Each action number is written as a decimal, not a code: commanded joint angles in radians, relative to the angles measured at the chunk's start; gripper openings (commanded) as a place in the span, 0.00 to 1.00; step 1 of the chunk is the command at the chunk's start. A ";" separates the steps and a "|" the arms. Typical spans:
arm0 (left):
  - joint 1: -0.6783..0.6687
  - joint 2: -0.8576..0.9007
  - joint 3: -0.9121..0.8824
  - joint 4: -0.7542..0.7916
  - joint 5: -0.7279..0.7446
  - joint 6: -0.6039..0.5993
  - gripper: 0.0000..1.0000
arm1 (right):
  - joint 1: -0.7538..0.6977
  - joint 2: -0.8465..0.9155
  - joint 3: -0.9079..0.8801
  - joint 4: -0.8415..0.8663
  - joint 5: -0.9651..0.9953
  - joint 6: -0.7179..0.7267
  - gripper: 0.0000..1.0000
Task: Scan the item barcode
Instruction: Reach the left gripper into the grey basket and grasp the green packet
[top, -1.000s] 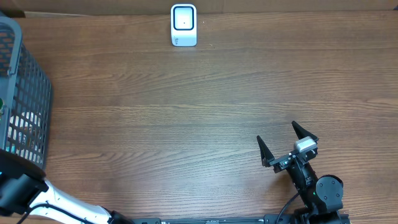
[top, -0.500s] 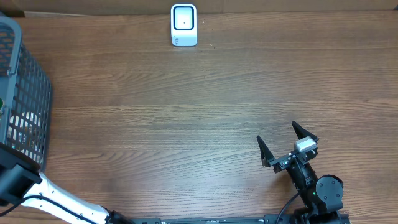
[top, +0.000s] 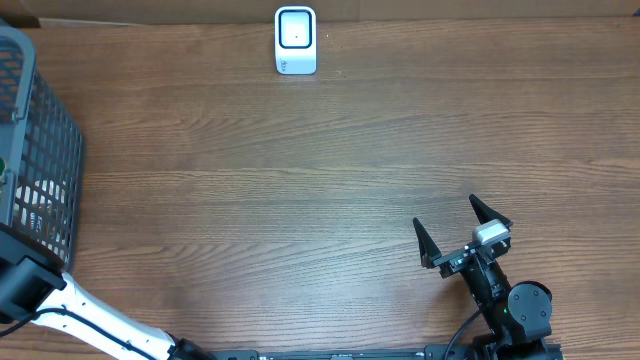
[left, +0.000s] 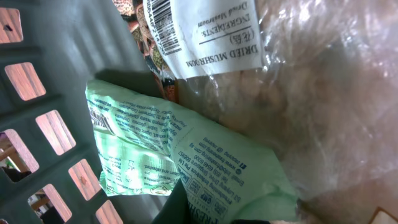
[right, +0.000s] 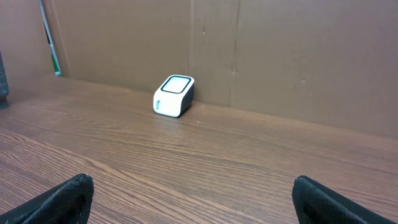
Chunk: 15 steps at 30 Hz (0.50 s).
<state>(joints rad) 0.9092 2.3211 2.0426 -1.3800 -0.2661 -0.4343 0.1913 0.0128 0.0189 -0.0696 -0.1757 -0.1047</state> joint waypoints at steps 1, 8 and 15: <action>-0.009 0.022 0.019 -0.034 0.012 0.000 0.04 | -0.002 -0.010 -0.011 0.005 0.006 0.004 1.00; -0.011 0.010 0.196 -0.154 0.100 -0.019 0.04 | -0.002 -0.010 -0.011 0.005 0.006 0.004 1.00; -0.016 -0.030 0.499 -0.296 0.111 -0.019 0.04 | -0.002 -0.010 -0.011 0.005 0.006 0.004 1.00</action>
<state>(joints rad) 0.9028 2.3322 2.4145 -1.6436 -0.1719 -0.4389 0.1913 0.0128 0.0189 -0.0692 -0.1761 -0.1047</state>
